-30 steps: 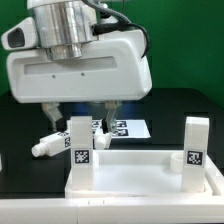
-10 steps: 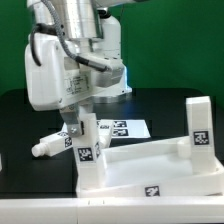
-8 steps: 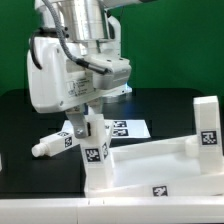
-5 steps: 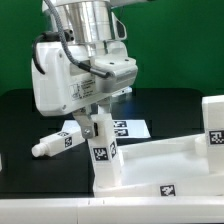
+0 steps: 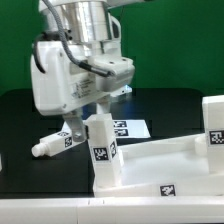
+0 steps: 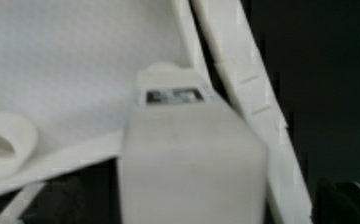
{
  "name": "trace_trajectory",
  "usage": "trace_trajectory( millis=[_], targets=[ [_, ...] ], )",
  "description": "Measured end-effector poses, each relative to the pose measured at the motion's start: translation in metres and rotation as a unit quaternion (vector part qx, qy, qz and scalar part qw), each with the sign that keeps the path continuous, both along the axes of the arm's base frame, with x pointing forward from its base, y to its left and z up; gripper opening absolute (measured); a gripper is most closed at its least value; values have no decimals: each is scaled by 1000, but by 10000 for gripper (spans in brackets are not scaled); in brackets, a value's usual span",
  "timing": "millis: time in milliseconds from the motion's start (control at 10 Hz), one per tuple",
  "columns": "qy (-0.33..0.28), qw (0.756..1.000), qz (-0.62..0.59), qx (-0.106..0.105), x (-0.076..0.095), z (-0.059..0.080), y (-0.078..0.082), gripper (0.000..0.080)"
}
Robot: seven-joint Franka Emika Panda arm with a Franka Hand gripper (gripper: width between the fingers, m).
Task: Assemble desk
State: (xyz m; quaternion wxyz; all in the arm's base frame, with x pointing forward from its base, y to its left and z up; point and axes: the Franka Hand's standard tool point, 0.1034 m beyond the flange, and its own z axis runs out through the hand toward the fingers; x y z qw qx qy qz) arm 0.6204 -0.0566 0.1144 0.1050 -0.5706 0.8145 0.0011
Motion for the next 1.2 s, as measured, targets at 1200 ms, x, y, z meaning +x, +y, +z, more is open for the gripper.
trace_trajectory(
  millis=[1200],
  targets=[
    [6, 991, 131, 5, -42, 30, 69, 649]
  ],
)
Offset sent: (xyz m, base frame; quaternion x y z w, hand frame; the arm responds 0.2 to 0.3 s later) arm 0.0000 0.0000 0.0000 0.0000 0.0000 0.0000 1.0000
